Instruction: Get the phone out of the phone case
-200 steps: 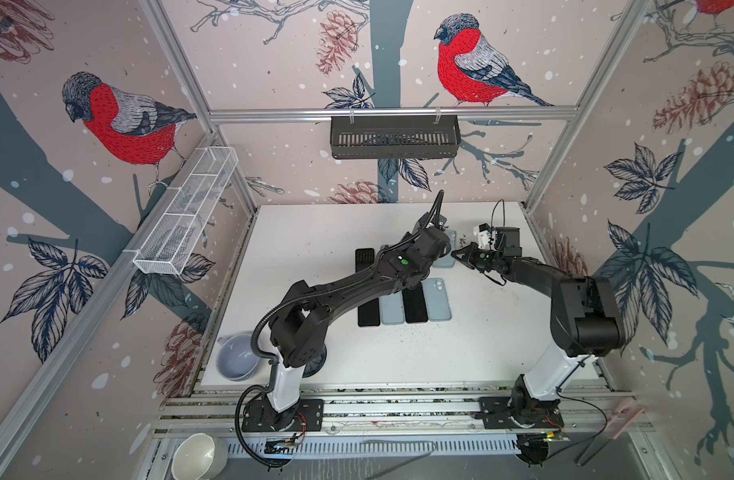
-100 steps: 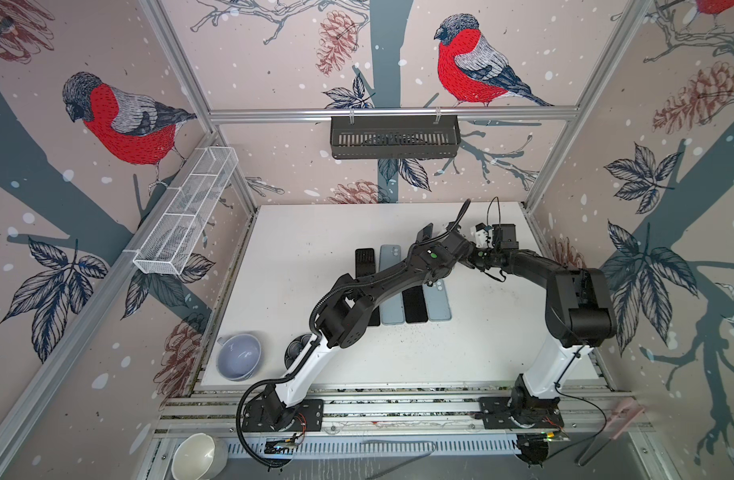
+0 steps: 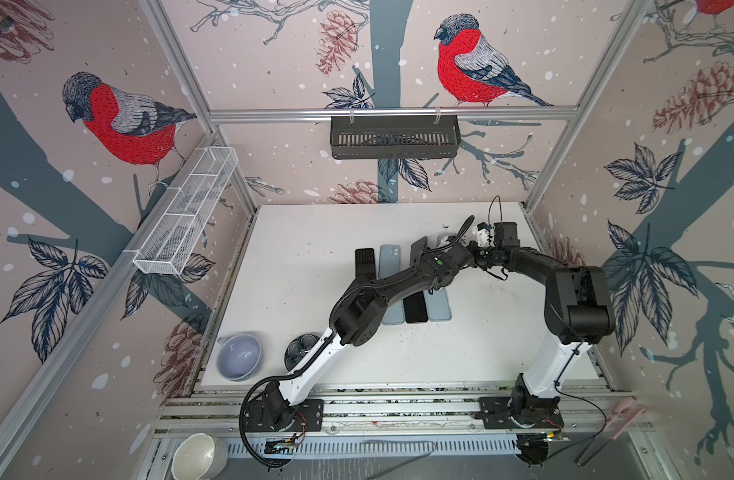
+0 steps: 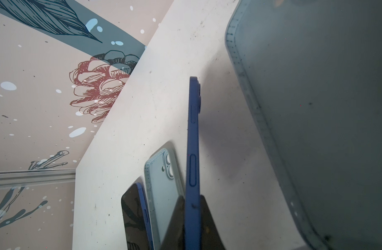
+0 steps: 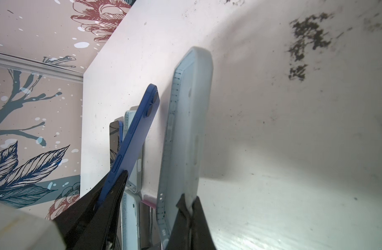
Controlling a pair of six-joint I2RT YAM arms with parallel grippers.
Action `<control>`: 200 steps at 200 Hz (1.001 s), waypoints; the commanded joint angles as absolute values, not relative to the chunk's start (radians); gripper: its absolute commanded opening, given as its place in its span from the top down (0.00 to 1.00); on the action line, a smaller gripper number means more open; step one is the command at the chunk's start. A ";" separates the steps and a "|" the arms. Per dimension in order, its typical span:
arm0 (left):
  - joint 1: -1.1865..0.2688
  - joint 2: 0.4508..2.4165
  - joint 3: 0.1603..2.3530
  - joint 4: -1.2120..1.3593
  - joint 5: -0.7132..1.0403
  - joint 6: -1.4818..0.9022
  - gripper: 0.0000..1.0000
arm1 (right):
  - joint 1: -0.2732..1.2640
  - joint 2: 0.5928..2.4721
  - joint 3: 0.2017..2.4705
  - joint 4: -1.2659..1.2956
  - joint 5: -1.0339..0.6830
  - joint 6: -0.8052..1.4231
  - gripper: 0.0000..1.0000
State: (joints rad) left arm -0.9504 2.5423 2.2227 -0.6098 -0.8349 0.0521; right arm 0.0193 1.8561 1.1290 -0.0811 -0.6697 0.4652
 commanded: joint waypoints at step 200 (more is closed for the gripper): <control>-0.988 2.534 2.166 -0.617 -0.821 -0.072 0.42 | 0.117 2.036 1.336 -0.204 -0.622 0.407 1.00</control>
